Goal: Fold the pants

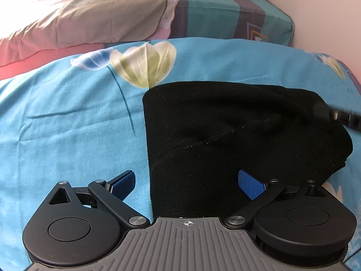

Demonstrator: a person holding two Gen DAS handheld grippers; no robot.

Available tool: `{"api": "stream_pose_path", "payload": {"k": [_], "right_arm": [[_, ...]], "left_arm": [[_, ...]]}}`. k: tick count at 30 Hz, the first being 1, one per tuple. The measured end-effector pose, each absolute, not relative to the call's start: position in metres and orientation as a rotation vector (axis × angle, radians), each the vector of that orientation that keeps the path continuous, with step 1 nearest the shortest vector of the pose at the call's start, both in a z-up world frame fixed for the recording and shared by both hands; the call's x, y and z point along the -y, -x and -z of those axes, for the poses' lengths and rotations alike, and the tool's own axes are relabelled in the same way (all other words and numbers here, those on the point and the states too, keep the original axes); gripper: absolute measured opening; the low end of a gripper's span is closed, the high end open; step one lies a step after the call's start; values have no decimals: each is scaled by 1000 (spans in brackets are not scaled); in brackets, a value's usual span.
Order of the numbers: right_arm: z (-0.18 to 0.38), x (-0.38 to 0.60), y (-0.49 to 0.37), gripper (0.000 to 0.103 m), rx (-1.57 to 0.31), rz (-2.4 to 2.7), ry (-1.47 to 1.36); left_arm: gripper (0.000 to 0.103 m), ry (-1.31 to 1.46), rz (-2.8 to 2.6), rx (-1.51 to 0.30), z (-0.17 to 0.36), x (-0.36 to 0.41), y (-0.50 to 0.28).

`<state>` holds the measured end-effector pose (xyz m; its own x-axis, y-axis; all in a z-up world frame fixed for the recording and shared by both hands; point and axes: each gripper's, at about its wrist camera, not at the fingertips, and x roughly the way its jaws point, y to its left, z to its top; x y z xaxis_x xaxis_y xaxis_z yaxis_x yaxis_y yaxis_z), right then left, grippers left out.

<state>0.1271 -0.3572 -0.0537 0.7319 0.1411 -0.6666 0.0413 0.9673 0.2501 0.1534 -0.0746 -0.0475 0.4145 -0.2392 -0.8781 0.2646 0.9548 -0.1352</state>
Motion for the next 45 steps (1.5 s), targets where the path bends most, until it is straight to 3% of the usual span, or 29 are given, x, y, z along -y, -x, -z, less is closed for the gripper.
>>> {"api": "stream_pose_path", "payload": {"k": [2, 5, 13, 20, 22, 23, 25, 27, 36, 41, 44, 45], "right_arm": [[71, 359, -128, 82, -791, -17, -267], [75, 383, -126, 84, -815, 11, -496], [78, 410, -117, 89, -898, -73, -616], [79, 409, -121, 97, -962, -266, -621], [80, 405, -127, 87, -948, -289, -606], [81, 405, -129, 72, -946, -276, -599], [80, 405, -128, 54, -938, -268, -592], [68, 403, -121, 47, -913, -294, -570], [3, 380, -35, 44, -851, -394, -601], [3, 374, 32, 46, -905, -392, -681], [31, 374, 57, 55, -985, -318, -689], [46, 373, 62, 66, -1036, -241, -655]], "left_arm": [[103, -26, 318, -1102, 48, 75, -155], [103, -30, 319, -1105, 49, 75, -155], [103, -32, 347, -1095, 41, 74, -161], [103, 312, 459, -1271, 80, 51, -189], [103, 344, 457, -1255, 81, 48, -187], [103, 351, 455, -1253, 80, 48, -185], [103, 384, 483, -1246, 75, 49, -179], [103, 402, 508, -1212, 61, 51, -171], [103, 276, 654, -1133, -20, 46, -85], [103, 233, 694, -1158, -27, 25, -12], [103, 159, 670, -1226, 3, 21, 17], [103, 110, 622, -1265, 19, 23, 23]]}}
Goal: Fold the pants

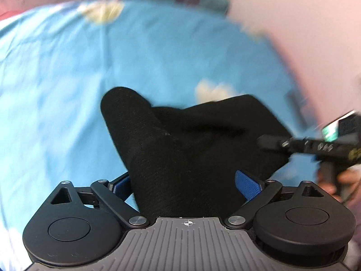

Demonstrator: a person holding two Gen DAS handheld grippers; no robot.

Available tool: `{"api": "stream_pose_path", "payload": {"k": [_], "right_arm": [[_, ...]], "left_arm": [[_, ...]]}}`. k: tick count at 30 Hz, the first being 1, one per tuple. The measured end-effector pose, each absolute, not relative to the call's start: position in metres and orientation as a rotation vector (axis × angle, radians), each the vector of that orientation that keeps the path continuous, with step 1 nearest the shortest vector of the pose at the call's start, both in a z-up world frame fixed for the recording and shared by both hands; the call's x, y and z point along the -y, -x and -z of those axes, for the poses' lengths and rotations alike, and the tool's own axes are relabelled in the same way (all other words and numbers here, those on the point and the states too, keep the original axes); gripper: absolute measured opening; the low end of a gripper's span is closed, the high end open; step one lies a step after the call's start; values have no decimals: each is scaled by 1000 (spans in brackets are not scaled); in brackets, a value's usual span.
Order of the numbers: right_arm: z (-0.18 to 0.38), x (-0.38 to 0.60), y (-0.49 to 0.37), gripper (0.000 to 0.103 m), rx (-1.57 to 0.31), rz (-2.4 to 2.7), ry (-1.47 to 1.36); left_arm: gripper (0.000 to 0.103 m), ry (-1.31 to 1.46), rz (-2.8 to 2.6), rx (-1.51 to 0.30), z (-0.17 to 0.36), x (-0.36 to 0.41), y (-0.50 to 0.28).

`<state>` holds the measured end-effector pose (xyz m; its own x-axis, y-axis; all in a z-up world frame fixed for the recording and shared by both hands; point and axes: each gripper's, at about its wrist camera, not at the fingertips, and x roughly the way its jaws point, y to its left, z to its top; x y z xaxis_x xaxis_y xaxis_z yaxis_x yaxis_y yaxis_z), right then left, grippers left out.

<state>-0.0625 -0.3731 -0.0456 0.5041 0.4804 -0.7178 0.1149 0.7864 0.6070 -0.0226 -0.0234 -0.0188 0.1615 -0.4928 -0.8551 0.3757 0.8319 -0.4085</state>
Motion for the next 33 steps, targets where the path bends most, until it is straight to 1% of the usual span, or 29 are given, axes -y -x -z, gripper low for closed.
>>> {"api": "stream_pose_path", "payload": {"k": [1, 2, 3, 6, 11, 17, 24, 26, 30, 33], "right_arm": [[56, 372, 66, 66, -1080, -145, -625], [59, 376, 74, 70, -1044, -130, -669], [57, 379, 79, 71, -1024, -126, -714], [48, 380, 91, 71, -1009, -78, -683], [50, 380, 116, 71, -1038, -56, -670], [48, 363, 112, 71, -1015, -27, -576], [44, 366, 126, 73, -1015, 37, -595], [44, 365, 131, 73, -1029, 55, -591], [46, 353, 140, 73, -1095, 124, -485], [43, 342, 151, 73, -1102, 134, -424]], "left_arm": [[103, 49, 569, -1294, 33, 27, 27], [103, -11, 532, -1304, 42, 29, 31], [103, -41, 512, -1287, 46, 30, 36], [103, -21, 490, -1259, 40, 29, 44], [103, -108, 426, -1234, 33, 35, 55], [103, -133, 357, -1224, 22, 31, 55], [103, -184, 304, -1206, 5, 19, 70], [103, -176, 289, -1215, 8, 20, 70], [103, -167, 253, -1210, 5, 13, 80], [103, -171, 223, -1220, 4, 11, 87]]}}
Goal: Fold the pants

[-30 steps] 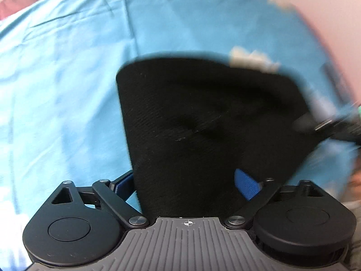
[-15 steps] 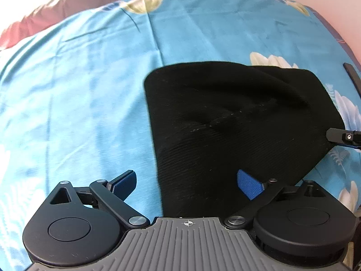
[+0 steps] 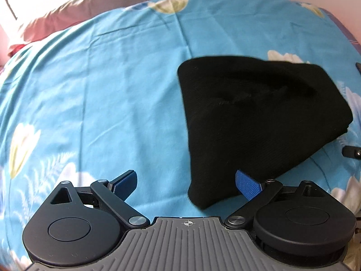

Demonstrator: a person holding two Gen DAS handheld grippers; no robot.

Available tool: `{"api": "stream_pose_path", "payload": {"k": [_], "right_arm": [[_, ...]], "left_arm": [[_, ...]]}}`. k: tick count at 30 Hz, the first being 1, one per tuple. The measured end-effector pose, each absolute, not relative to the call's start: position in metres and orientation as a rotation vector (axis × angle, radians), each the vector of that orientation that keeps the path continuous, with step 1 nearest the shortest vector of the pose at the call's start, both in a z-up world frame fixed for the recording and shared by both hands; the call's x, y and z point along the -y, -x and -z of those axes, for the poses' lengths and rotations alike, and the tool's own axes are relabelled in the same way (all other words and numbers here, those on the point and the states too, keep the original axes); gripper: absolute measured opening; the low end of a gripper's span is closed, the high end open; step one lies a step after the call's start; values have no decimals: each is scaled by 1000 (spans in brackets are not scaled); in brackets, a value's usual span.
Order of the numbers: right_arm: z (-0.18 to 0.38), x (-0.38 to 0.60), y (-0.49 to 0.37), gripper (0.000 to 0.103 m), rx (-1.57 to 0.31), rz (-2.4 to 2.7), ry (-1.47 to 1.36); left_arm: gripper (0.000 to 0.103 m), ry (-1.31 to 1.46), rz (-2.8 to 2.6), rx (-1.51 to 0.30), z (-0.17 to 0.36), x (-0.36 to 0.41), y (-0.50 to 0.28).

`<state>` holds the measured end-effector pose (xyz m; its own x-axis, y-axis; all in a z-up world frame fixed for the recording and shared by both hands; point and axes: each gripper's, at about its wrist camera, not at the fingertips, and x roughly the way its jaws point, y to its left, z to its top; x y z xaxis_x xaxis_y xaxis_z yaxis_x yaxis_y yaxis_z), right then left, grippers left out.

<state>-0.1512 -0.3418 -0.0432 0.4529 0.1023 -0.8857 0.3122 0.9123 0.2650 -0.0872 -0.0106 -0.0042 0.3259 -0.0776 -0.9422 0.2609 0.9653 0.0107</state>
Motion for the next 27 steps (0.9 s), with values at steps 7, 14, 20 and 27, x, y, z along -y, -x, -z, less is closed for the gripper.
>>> {"api": "stream_pose_path", "payload": {"k": [7, 14, 20, 27], "right_arm": [[24, 300, 164, 76, -1075, 67, -277], [3, 268, 169, 84, -1018, 31, -150], [-2, 261, 173, 86, -1012, 32, -139], [-3, 260, 176, 86, -1008, 34, -157]], "left_arm": [[103, -163, 200, -1263, 12, 12, 97], [103, -179, 222, -1262, 12, 20, 106], [103, -186, 240, -1260, 11, 26, 112], [103, -187, 247, -1265, 11, 26, 113]]}}
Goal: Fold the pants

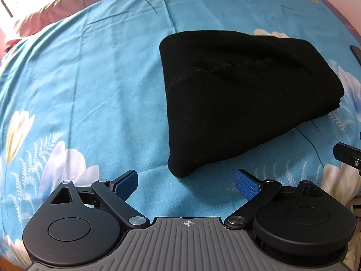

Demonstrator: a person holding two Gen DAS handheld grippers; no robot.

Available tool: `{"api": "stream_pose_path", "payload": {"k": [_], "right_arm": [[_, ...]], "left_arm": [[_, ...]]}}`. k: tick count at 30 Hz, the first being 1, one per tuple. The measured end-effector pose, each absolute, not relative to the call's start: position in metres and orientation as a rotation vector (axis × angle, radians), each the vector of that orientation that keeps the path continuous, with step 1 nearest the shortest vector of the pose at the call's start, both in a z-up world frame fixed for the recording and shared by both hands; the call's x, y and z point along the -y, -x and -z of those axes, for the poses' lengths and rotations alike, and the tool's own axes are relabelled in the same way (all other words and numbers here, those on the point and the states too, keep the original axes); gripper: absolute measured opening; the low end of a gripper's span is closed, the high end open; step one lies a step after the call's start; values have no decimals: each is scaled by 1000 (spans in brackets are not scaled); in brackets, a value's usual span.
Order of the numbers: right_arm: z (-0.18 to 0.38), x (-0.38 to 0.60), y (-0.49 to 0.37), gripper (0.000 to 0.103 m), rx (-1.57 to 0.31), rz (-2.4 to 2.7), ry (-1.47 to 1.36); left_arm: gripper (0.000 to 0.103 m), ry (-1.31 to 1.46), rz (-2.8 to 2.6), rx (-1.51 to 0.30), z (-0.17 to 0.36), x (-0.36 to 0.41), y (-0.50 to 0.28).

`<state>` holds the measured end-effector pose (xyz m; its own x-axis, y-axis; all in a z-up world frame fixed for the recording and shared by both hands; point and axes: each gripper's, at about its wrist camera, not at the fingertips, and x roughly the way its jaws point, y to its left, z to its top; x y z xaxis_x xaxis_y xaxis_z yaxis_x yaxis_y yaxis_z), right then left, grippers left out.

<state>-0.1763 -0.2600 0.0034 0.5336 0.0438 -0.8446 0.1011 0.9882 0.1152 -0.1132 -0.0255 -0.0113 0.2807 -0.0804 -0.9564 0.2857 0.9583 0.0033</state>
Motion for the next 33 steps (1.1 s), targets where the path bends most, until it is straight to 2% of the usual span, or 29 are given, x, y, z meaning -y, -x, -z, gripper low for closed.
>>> {"api": "stream_pose_path", "payload": {"k": [33], "right_arm": [[-5, 259, 181, 86, -1010, -4, -193]], "left_arm": [[103, -208, 244, -1284, 14, 32, 118]]}}
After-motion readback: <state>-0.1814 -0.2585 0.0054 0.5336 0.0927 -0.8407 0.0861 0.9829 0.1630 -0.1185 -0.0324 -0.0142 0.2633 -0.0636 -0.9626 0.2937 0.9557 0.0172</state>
